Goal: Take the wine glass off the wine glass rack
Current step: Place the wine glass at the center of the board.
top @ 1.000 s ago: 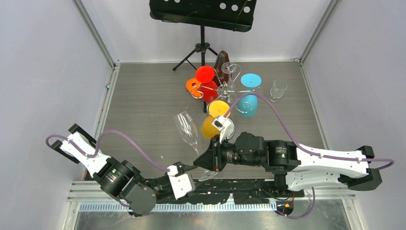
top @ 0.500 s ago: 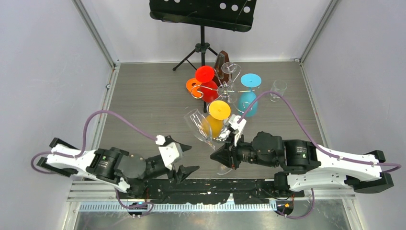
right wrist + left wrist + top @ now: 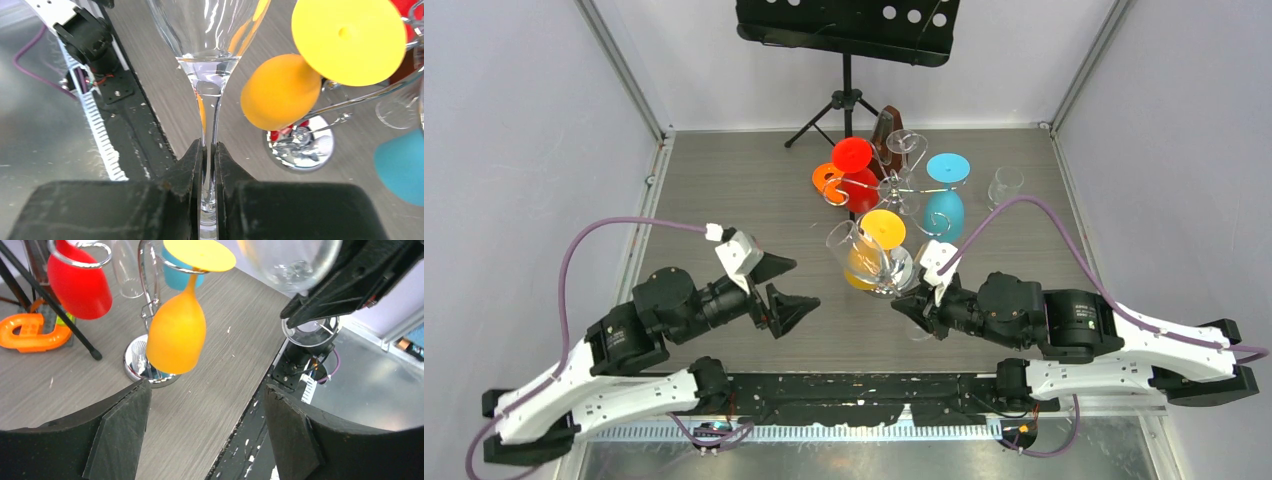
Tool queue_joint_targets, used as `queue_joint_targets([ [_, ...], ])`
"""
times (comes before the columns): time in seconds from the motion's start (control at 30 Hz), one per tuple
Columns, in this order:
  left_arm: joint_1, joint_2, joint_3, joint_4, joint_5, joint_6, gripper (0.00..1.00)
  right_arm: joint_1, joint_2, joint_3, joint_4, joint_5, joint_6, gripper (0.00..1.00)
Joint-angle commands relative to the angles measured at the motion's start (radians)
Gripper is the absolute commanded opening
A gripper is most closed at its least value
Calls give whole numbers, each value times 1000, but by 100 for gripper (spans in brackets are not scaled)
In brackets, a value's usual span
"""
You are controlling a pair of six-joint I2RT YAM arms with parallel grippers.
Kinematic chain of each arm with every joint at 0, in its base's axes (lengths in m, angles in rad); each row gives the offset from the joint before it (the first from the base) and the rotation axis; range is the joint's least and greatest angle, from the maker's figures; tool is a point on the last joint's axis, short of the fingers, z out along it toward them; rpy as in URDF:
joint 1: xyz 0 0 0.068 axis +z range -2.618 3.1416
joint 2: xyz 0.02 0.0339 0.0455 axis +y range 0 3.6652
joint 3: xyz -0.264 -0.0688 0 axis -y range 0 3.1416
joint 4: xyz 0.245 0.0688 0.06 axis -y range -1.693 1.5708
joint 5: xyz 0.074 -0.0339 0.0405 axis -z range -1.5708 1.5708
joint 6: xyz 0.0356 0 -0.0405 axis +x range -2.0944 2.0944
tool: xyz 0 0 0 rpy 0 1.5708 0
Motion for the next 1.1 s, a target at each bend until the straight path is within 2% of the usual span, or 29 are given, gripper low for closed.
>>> queue_joint_targets([
  [0.0,191,4,-13,27,270,-90,82,7,-15,63,35,62,-169,6],
  [0.27,536,-13,-58,44,561,-245,88,7,22,76,-6,104,-330,6],
  [0.43,689,-28,-95,59,732,-353,90,8,73,110,-75,100,-418,6],
  [0.6,807,-60,-122,37,813,-414,90,11,121,118,-108,66,-458,6],
  [0.83,959,-74,-171,37,961,-495,88,32,142,99,-122,95,-494,6],
  [1.07,1021,-87,-222,80,1043,-544,86,53,158,97,-111,121,-516,6],
])
